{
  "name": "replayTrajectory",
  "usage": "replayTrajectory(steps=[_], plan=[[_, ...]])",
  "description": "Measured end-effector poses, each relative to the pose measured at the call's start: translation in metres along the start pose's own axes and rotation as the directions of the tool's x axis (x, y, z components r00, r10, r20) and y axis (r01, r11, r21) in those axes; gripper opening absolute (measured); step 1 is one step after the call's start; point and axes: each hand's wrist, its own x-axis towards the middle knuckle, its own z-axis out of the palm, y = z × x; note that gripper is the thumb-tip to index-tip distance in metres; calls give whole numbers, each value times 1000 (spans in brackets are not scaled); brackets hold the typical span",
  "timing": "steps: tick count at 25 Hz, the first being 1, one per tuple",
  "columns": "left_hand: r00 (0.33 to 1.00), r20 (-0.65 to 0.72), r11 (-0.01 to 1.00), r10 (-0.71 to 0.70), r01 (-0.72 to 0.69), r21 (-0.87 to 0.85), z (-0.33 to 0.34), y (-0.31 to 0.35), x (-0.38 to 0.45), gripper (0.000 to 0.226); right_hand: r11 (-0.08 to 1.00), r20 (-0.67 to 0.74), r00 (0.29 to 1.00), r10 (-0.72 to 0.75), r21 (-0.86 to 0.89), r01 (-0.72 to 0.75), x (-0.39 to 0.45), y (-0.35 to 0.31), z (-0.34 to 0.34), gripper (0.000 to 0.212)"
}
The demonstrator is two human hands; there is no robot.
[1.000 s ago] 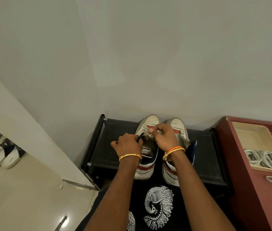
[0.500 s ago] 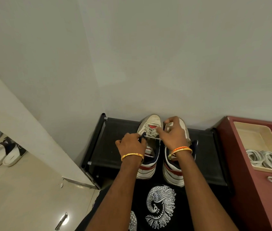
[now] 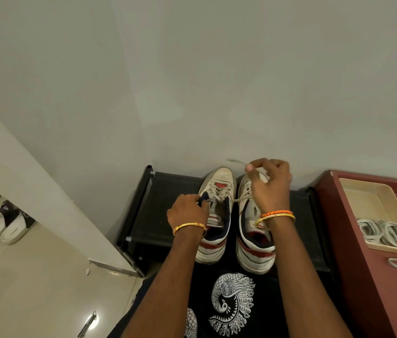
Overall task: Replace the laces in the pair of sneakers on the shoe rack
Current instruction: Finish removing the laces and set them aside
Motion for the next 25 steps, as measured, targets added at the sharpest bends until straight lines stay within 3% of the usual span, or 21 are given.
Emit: replayTrajectory(steps=[2,5,8,11,13,16,22,25], plan=[[1000,1,1000,1,-1,-2,0,0,1,32,974,-72,997,4,227,13,9,-8,-17,15],[999,-15,999,50,-50,18,-2,2,2,36,952,-59,998,16,305,3,9,-9,-15,16],[983,-1,976,184,-182,122,-2,7,4,50,956,153,988,-4,291,-41,7,0,1,31],[937,67,917,343,-349,192,1,12,9,43,996,338,940,44,59,-68,2,13,14,57],[928,128,906,350,-370,207,3,13,13,36,977,330,940,87,-211,-16,-6,23,23,49],[922,182,907,343,-375,191,7,14,19,35,853,306,937,168,-521,17,-21,30,37,38],[916,229,935,330,-351,56,11,11,20,29,765,176,938,299,-632,-126,-23,25,44,26],[940,133,949,314,-304,-88,12,8,23,21,778,179,919,350,-602,-179,-20,28,43,25]])
